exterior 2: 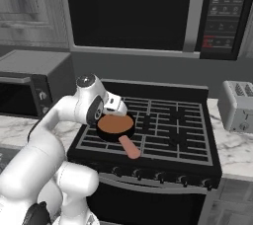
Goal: Pick up the sugar cube(s) and place them in the saucepan with hot chocolate.
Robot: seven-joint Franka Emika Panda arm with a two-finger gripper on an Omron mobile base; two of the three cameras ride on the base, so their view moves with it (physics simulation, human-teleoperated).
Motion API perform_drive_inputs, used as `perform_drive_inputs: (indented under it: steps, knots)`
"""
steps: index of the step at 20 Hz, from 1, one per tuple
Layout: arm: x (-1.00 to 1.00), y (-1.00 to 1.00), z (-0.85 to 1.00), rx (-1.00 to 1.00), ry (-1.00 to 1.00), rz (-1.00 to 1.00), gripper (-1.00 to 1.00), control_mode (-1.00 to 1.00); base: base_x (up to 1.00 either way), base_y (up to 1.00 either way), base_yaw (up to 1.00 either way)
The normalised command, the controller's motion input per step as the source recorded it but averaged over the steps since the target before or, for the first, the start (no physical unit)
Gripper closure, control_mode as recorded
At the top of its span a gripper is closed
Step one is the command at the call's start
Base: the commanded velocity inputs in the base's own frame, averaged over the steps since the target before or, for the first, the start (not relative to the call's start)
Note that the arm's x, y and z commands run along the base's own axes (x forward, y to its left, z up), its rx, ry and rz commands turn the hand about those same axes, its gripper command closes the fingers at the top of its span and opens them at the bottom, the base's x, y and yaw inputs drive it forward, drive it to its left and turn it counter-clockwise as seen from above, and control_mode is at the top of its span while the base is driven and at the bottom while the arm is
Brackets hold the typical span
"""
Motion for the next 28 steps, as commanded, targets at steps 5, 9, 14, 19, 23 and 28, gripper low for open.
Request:
perform_drive_inputs:
  steps: [5, 9, 14, 19, 23, 28]
  knots:
    - [0.23, 0.0, -0.03, 0.0, 0.02, 0.0, 1.0, -1.0, 0.0, 0.0, 0.0]
    - [0.22, 0.0, -0.12, 0.0, 0.0, 0.0, 1.0, -1.0, 0.0, 0.0, 0.0]
    - [0.28, -0.03, -0.29, 0.0, 0.0, 0.0, 1.0, -1.0, 0.0, 0.0, 0.0]
    - [0.27, -0.01, -0.35, 0.0, 0.01, 0.0, 1.0, -1.0, 0.0, 0.0, 0.0]
    - [0.29, -0.01, -0.36, 0.0, 0.02, 0.0, 1.0, -1.0, 0.0, 0.0, 0.0]
    - [0.25, 0.0, -0.3, 0.0, 0.03, 0.0, 1.0, -1.0, 0.0, 0.0, 0.0]
